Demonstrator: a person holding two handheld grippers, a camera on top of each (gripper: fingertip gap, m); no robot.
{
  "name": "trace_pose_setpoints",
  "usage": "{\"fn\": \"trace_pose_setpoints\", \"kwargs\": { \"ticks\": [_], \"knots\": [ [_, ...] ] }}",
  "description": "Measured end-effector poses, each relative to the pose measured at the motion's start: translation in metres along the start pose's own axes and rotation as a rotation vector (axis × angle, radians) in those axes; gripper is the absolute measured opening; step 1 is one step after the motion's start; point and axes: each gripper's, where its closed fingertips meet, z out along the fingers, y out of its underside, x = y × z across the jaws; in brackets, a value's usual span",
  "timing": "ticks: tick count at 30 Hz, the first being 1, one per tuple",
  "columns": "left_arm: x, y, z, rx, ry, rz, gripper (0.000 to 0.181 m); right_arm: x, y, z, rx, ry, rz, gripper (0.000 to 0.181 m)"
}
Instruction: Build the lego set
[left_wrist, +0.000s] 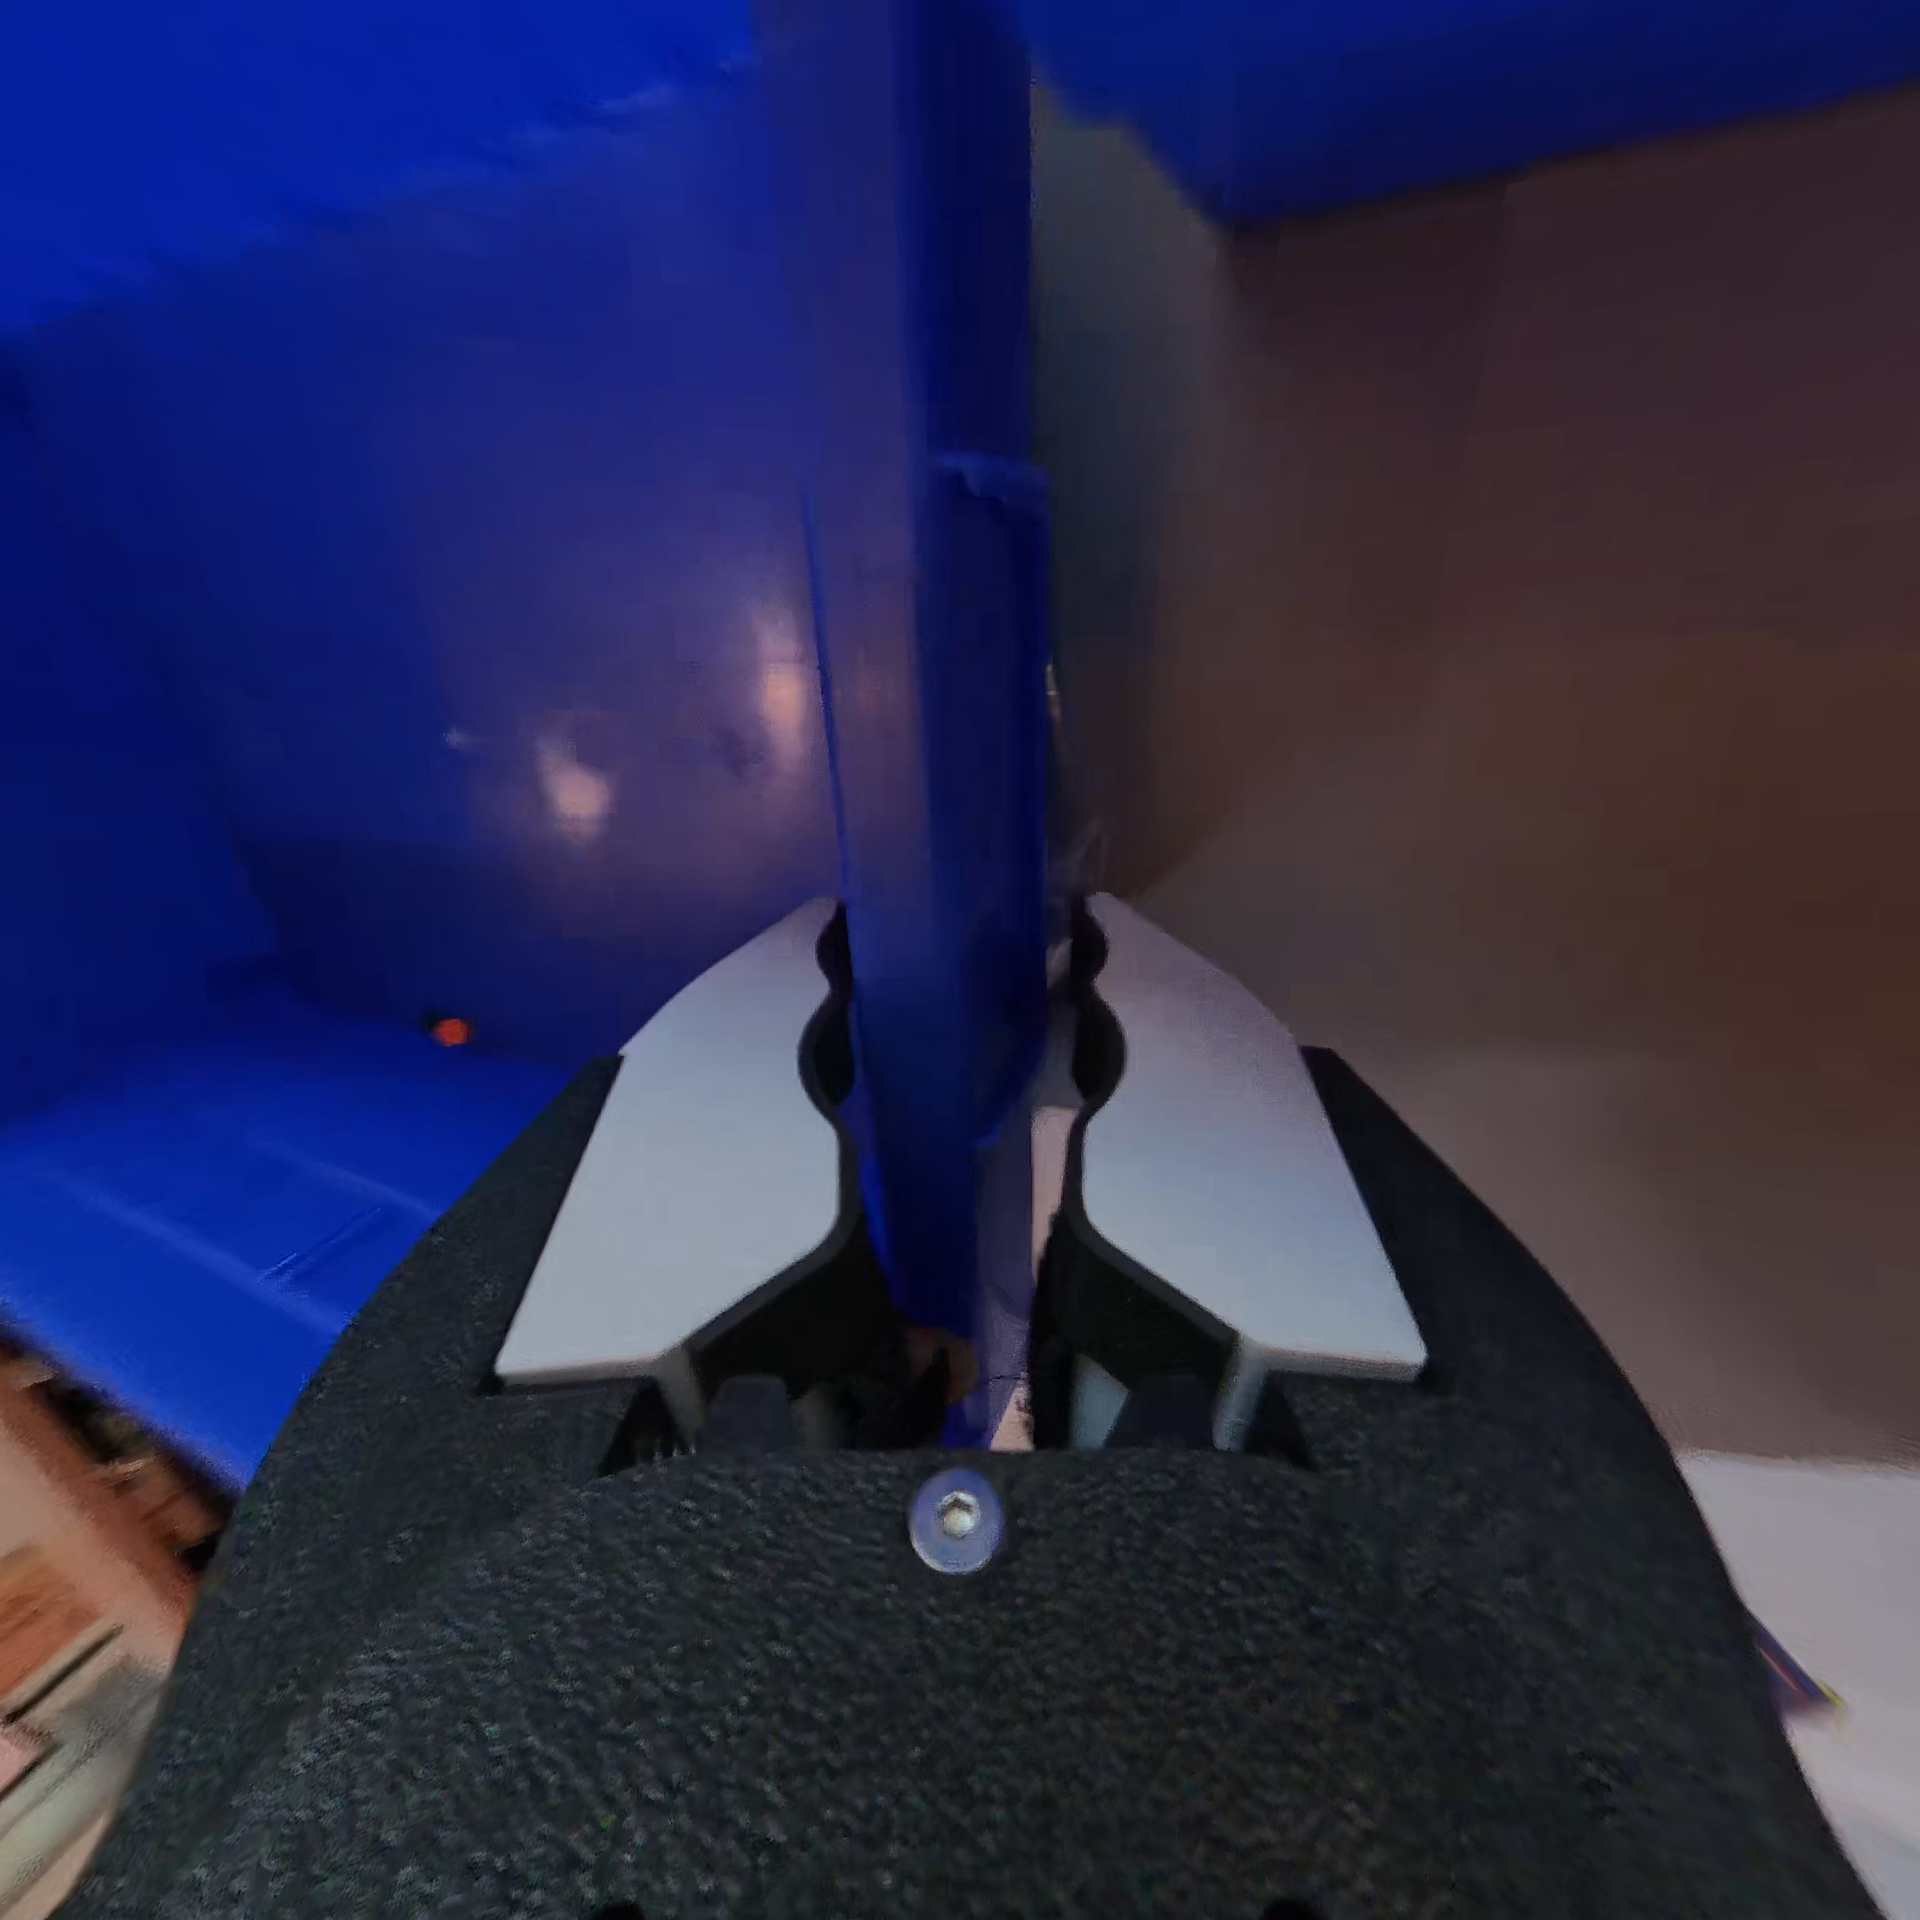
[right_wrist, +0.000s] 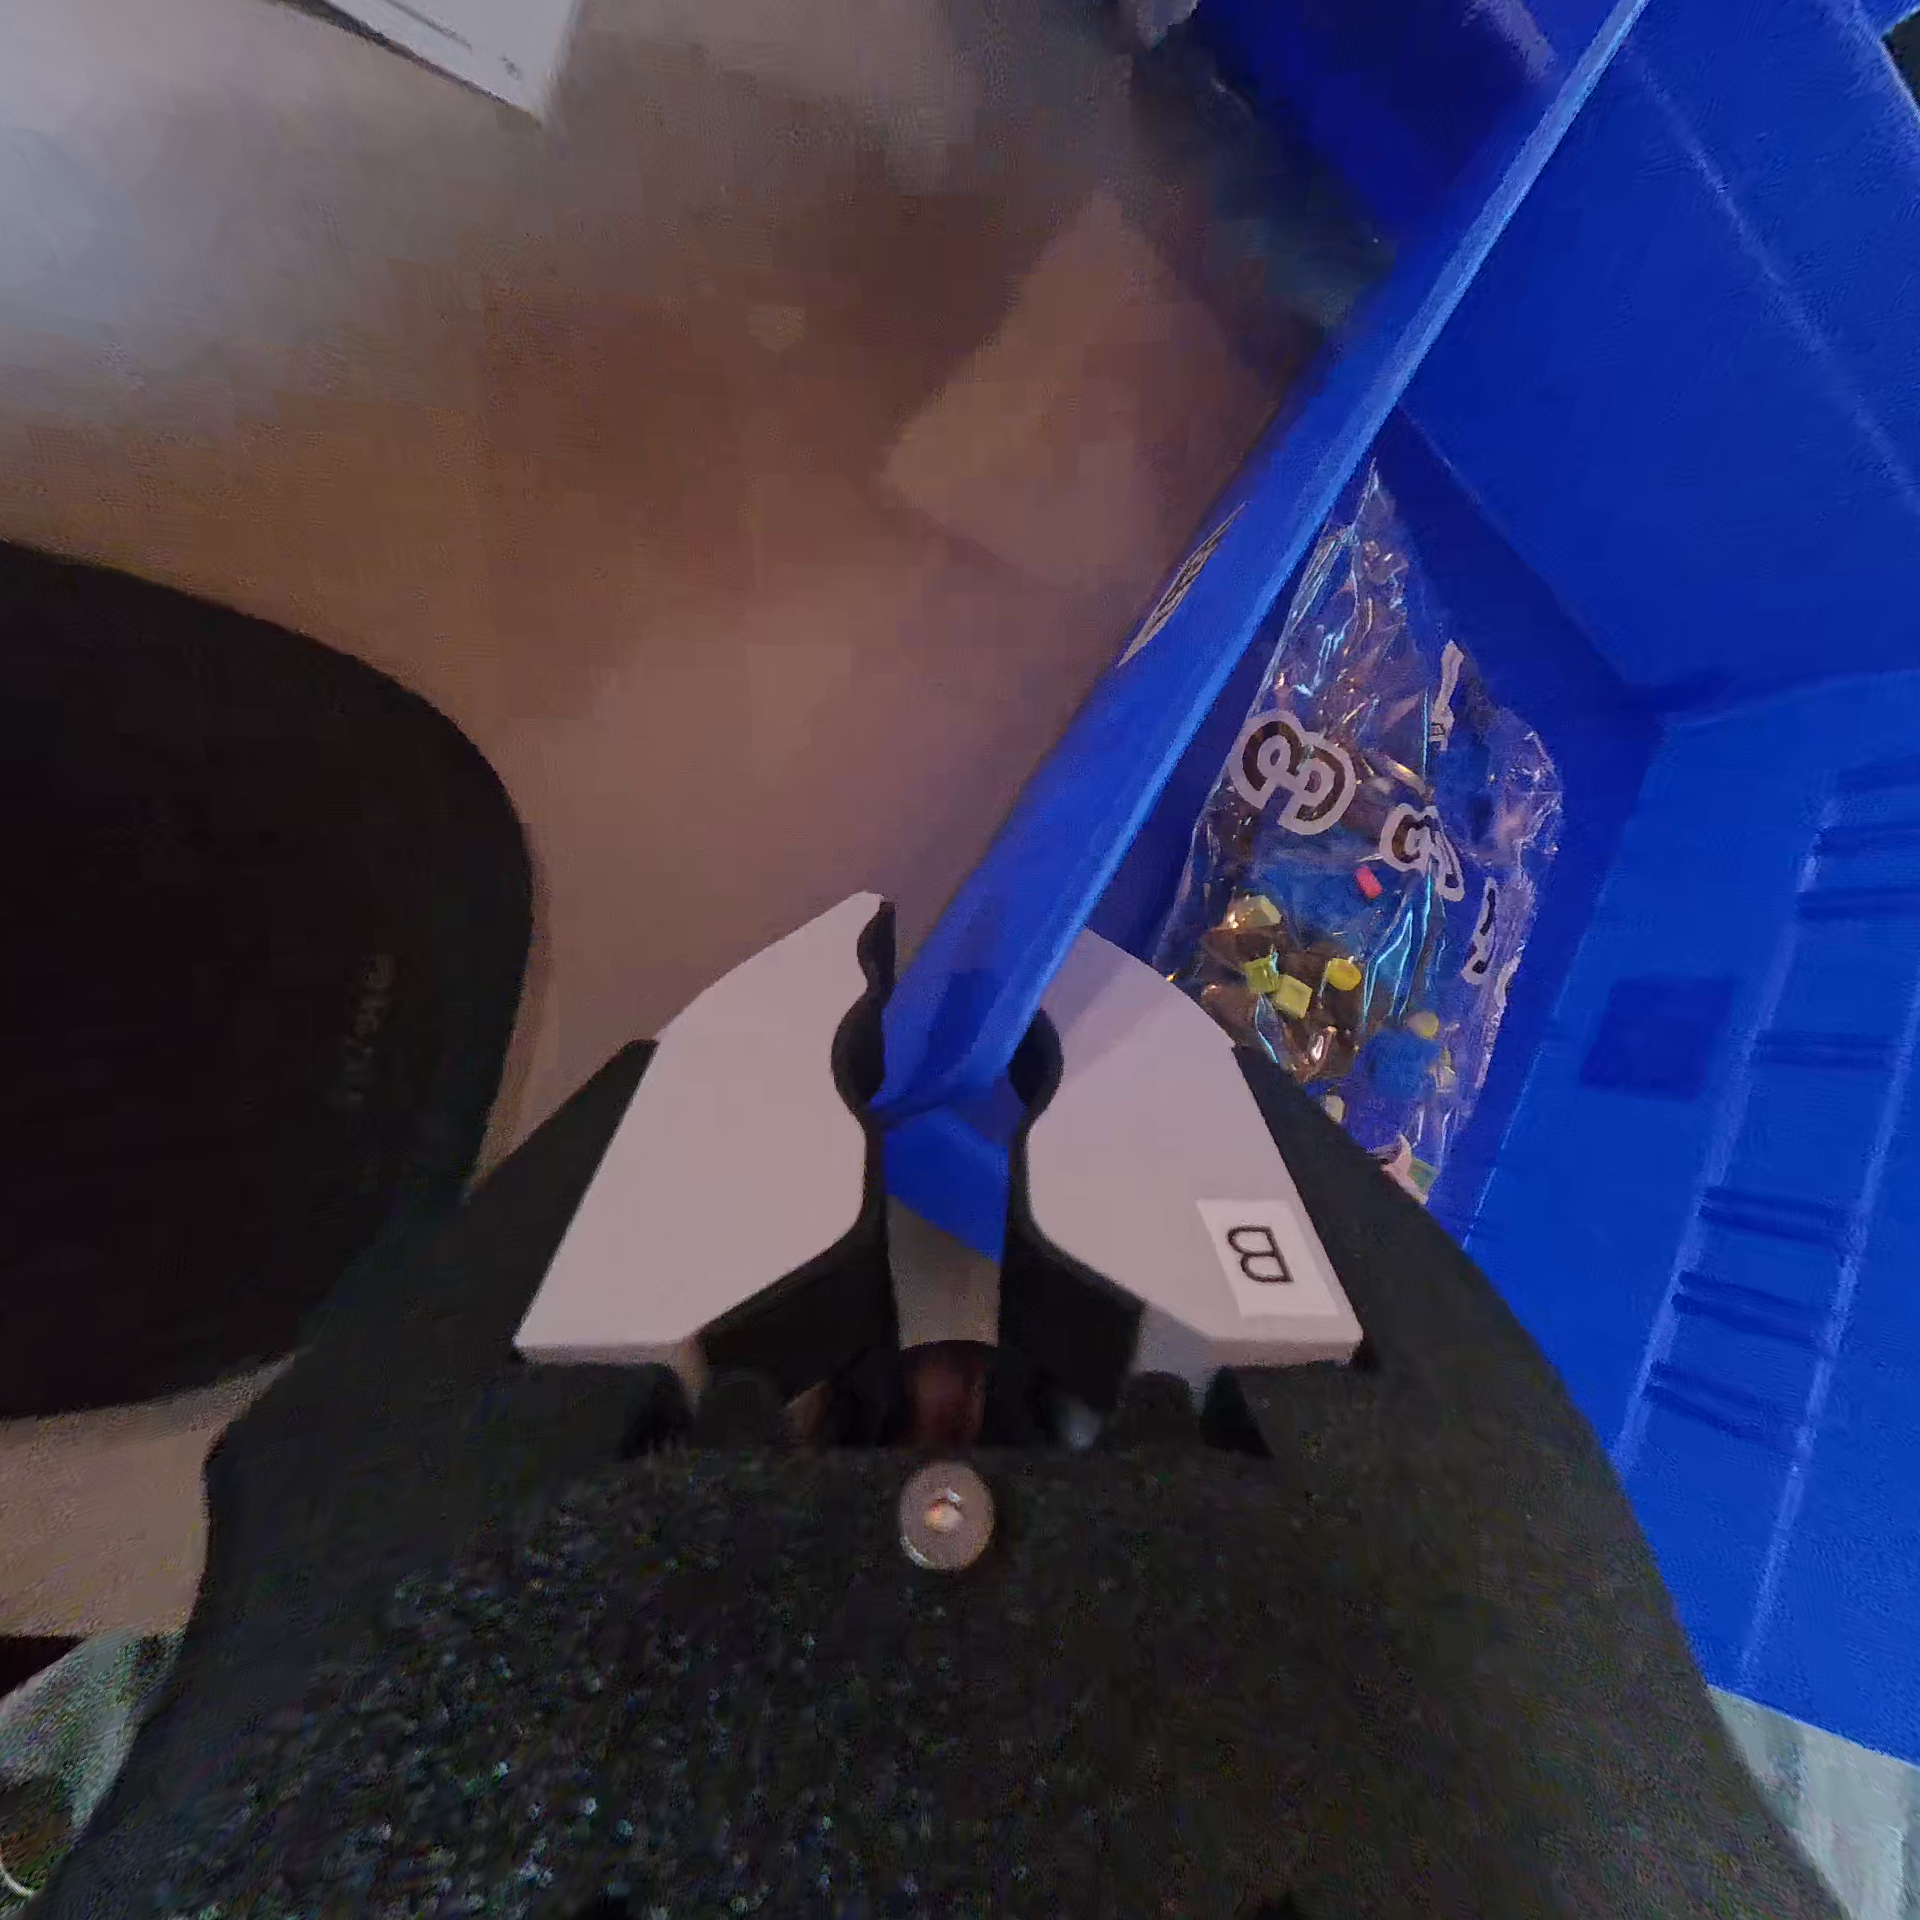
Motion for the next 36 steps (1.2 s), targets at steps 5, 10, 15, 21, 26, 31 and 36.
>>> {"fn": "trace_pose_setpoints", "kwargs": {
  "ticks": [5,10,15,21,26,31,36],
  "knots": [
    [-0.008,0.002,-0.043,0.136,-0.321,-0.001,0.041,-0.034,-0.033,0.014,0.082,-0.140,0.029,0.062],
    [0.018,0.031,-0.074,0.260,-0.326,-0.170,0.036,-0.045,-0.047,0.019,0.140,-0.130,-0.021,0.040],
    [0.019,0.053,-0.072,0.367,-0.236,-0.439,0.026,-0.050,-0.047,0.017,0.116,-0.097,-0.066,0.038],
    [0.044,0.031,-0.122,0.588,-0.188,-0.478,0.026,-0.078,-0.059,0.014,0.186,-0.187,-0.170,0.043],
    [0.088,0.034,-0.171,0.614,-0.208,-0.370,0.033,-0.069,-0.070,-0.049,0.368,-0.482,-0.095,0.071],
    [0.149,0.046,-0.213,0.684,-0.115,-0.346,0.036,0.030,-0.067,-0.058,0.309,-0.377,-0.252,0.047],
    [0.191,0.066,-0.228,0.708,-0.133,-0.402,0.035,-0.006,-0.043,-0.006,0.047,-0.534,-0.522,0.044]
  ]
}}
